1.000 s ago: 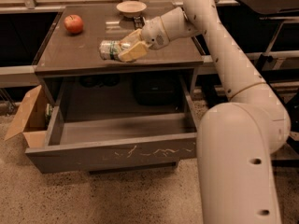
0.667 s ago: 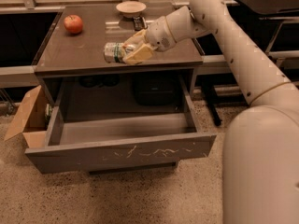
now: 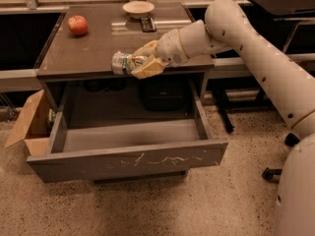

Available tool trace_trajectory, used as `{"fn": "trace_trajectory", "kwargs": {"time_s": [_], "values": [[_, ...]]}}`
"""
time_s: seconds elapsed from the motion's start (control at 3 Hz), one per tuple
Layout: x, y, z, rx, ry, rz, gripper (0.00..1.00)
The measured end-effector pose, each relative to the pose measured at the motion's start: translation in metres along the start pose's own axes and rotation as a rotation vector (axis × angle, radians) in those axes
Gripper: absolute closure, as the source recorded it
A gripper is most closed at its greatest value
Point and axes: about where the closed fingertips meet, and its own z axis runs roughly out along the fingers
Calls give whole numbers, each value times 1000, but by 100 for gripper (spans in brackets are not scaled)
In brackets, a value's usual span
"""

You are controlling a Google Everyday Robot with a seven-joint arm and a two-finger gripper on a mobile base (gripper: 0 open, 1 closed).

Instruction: Place 7up can into top drawer

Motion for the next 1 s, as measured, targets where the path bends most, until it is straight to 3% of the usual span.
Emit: {"fn": "trace_trajectory", "kwargs": {"time_s": [0.67, 1.0], "values": [[41, 30, 48, -79, 13, 84, 100], [67, 48, 70, -92, 29, 140, 100]]}}
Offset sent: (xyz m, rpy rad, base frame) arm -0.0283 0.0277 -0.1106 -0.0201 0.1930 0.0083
